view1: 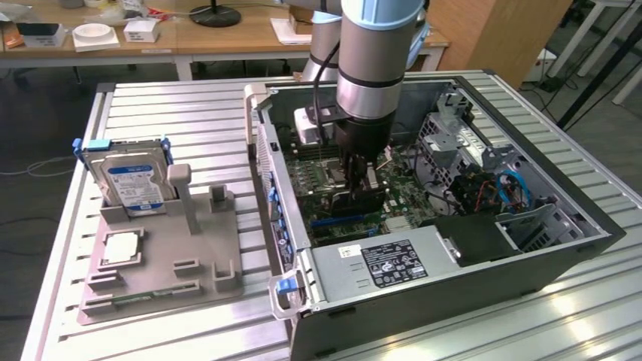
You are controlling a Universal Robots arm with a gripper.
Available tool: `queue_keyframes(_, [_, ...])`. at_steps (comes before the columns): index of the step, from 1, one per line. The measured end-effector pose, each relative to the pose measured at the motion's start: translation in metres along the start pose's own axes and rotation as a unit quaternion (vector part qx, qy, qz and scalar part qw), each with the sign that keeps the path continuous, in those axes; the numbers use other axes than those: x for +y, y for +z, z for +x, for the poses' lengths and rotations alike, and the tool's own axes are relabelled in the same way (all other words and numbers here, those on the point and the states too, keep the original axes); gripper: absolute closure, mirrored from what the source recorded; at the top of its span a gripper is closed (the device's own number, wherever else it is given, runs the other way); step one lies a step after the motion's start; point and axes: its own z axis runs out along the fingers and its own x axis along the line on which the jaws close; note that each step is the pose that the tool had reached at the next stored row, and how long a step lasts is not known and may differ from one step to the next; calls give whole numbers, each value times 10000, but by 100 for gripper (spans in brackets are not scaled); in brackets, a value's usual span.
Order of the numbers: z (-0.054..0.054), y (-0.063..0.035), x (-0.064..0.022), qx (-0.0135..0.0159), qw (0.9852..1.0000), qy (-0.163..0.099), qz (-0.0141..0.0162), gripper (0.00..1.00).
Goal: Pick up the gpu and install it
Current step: 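Insert the gpu into the slot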
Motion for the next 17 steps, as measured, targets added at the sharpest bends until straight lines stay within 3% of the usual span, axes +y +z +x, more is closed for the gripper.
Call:
queue_keyframes(6, [-13, 10, 5, -1, 10000, 1, 4, 74])
queue_keyframes(10, [-19, 24, 25, -3, 10000, 1, 35, 74])
queue_keyframes(17, [-19, 40, 37, -2, 10000, 1, 39, 74])
